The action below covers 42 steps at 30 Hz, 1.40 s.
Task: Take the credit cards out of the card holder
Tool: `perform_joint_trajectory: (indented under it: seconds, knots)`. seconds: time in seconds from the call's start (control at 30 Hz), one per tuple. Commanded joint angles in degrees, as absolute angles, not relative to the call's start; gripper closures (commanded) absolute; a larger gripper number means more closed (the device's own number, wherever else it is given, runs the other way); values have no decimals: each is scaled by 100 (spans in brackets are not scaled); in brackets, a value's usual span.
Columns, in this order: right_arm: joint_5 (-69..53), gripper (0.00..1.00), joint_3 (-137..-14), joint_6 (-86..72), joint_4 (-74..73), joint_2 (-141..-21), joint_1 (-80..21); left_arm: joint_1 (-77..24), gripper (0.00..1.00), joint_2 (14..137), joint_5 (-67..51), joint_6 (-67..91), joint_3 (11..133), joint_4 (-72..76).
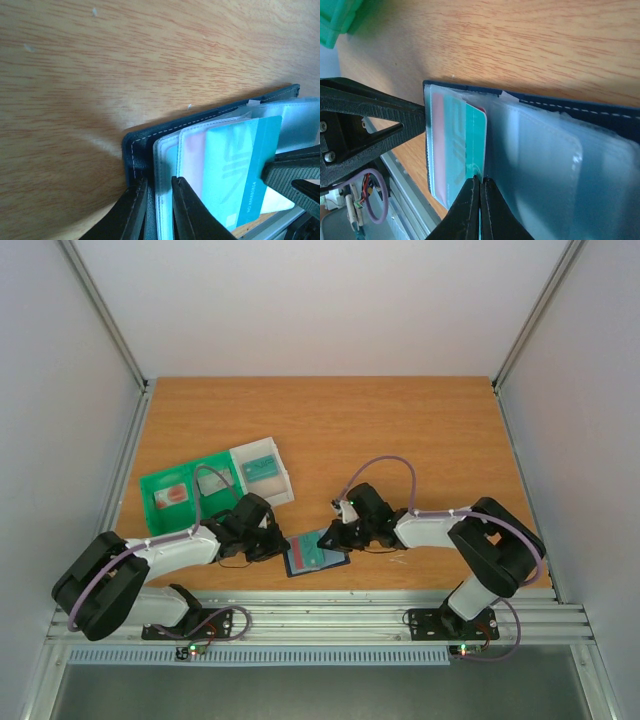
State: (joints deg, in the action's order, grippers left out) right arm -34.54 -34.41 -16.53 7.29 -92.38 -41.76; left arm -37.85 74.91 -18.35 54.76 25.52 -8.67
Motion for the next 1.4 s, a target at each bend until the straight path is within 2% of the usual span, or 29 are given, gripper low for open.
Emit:
perform_joint_trajectory:
  seconds: [0.0, 0.4, 0.5, 0.7, 0.8, 1.0, 1.37]
  knots:
    - [-3147, 99, -3314, -1622, 439, -9030, -4107, -3761, 83, 7450, -1539, 5332, 2634, -1269]
    - [-2854, 99, -3377, -1552, -545, -8124, -3974, -3765, 79, 7163, -1563, 5359, 2741, -1471]
    - [-2880, 99, -3383, -1662, -696, -7725, -3980, -3769, 71, 7036, -1690, 5408, 2826, -1521]
    - [-2994, 99, -3399, -2077, -728, -7141, -3979, -3770, 45, 6404, -1983, 5558, 3097, -1623]
    - [-3182, 99, -3293, -2471, -348, -6976, -3979, -3770, 39, 6029, -2250, 5727, 3039, -1283]
    - [-3643, 99, -3138, -3181, 681, -6789, -3974, -3771, 39, 5446, -2734, 6429, 2691, 124]
    - [-3949, 99, -2814, -3815, 1782, -6553, -3978, -3766, 42, 5346, -2759, 6463, 2571, 452]
